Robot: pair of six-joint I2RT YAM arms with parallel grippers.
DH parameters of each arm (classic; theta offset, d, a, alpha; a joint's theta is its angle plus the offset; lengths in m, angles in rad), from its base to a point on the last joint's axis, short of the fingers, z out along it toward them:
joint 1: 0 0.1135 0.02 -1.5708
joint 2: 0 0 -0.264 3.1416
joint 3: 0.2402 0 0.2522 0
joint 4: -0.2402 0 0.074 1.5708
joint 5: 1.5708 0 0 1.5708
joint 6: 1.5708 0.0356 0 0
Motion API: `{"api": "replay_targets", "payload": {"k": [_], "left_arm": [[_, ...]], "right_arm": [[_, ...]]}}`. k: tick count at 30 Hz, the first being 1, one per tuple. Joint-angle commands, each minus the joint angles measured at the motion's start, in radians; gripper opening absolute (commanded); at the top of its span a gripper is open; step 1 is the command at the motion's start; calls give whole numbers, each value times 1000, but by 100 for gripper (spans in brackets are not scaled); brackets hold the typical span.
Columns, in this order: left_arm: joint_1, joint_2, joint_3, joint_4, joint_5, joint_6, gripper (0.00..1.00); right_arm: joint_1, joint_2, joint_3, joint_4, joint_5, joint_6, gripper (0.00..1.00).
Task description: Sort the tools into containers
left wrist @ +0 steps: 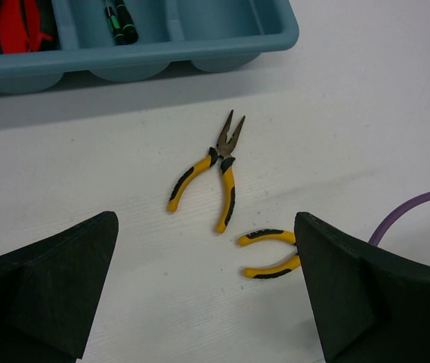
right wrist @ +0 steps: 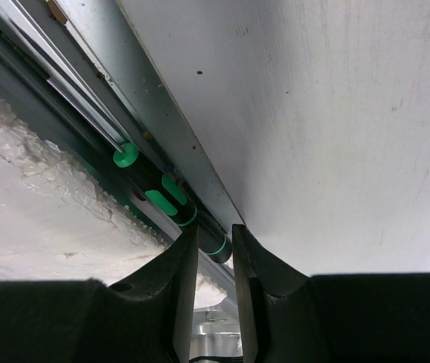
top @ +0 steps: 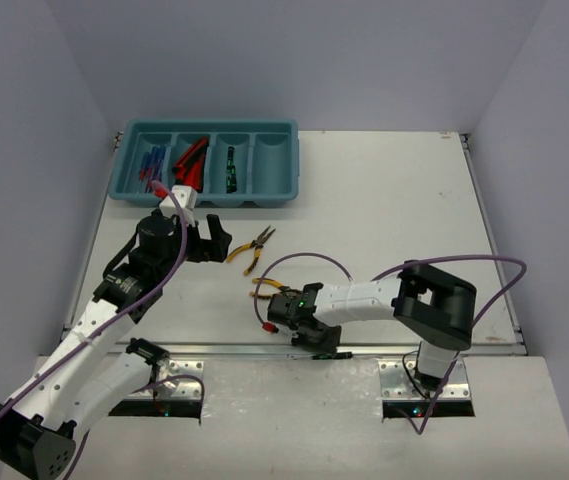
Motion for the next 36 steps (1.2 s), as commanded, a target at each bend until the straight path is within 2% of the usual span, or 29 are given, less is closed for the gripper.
{"api": "replay_targets", "payload": {"k": [1,6,15,18,19,20,23,26,36], "left_arm": [[-7,-19,22,24,3,15,100],[-7,-22,22,23,2,15,100],[-4,-23,22,23,4,15,100],[-4,-23,22,22,6,15,100],[-4,-24,22,21,5,15,100],[-4,-26,22,21,5,15,100],[-4,-28,22,20,2,15,100],[-4,-25,22,23,9,15,100],[-3,-34,20,21,6,13,100]], "right_arm": [[-3,34,-39,79,-117,-30,28],[-2,83,4,0,-252,-97,28],[-3,149,20,-24,-244,-134,28],[-3,191,34,-36,-255,-165,25],[-2,233,41,-40,-247,-169,12],[-3,244,43,-39,-245,-171,6],[-7,220,36,7,-104,-135,0],[-35,143,44,23,-71,-82,0],[-51,65,10,79,54,-65,0]]}}
